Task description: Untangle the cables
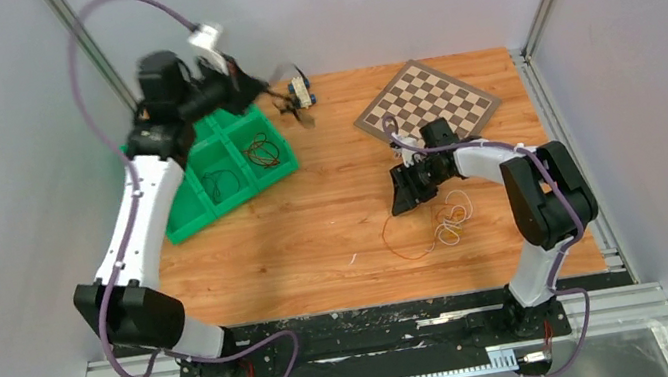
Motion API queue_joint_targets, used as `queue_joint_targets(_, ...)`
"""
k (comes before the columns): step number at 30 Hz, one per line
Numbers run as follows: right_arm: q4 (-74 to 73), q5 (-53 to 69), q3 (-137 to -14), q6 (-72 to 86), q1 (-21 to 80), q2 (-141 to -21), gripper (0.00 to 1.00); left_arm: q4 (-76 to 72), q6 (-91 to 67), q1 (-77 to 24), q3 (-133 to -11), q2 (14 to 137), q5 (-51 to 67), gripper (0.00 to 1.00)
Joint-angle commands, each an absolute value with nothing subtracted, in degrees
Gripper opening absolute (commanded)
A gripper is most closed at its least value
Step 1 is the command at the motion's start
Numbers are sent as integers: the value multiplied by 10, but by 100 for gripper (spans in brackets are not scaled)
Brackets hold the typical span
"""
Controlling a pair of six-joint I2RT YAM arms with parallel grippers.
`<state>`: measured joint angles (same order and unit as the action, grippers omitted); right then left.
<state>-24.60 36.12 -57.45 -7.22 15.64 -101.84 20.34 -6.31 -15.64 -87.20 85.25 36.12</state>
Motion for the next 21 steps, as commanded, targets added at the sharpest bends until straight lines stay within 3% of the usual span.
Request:
queue_joint_targets(1, -250, 364, -579, -82, 145, -1022, 50, 254, -34, -119, -1010, 853, 379, 0)
queue_joint_targets(9, -251, 378, -585, -83, 145, -1029, 50, 237, 73, -76, -1061, 862, 200, 0)
queue_joint_targets(21, -251, 379, -592, -79, 144, -1033, 50, 135, -6, 23, -1043, 959, 216, 0)
